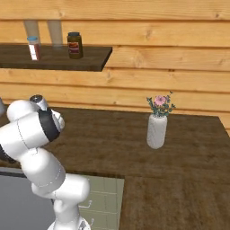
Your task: Pick up the bowls on the counter and stack them on top of one another in the open cabinet. Place the smaller bowl on top of the larger bowl.
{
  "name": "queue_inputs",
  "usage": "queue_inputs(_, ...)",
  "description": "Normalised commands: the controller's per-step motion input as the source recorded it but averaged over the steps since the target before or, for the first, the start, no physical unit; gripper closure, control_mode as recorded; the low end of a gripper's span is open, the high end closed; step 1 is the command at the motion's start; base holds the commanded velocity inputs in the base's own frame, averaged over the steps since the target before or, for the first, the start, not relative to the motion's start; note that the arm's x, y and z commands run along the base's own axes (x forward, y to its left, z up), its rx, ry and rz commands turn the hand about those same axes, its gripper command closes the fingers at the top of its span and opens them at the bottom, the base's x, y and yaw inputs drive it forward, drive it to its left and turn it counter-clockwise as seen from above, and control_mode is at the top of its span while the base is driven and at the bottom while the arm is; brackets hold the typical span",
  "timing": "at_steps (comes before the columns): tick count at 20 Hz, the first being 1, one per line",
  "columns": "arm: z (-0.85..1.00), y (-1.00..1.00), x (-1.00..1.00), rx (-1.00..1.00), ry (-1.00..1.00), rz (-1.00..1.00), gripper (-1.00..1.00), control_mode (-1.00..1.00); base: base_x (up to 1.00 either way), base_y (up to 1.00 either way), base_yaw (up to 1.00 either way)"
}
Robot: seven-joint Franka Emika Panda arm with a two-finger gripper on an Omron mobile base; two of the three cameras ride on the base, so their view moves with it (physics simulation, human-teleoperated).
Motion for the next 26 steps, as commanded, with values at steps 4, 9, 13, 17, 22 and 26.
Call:
queue_inputs(4,0.85,-0.21,-0.68,0.04,-0.32,-0.13,1.00,-1.00,0.00,0.00,0.00)
queue_inputs(9,1.00,-0.39,-0.57,0.11,-0.31,-0.15,1.00,-1.00,0.00,0.00,0.00)
queue_inputs(13,0.97,-0.30,-0.53,0.13,-0.17,-0.16,1.00,-1.00,0.00,0.00,0.00)
queue_inputs(17,0.57,-0.43,-0.61,0.15,0.00,-0.06,1.00,-1.00,0.00,0.00,0.00)
queue_inputs(22,0.16,-0.27,-0.57,0.10,0.03,0.00,1.00,1.00,-0.20,-0.06,0.00)
queue_inputs(26,0.00,0.00,0.00,0.00,0.00,0.00,1.00,1.00,-1.00,0.23,0.01)
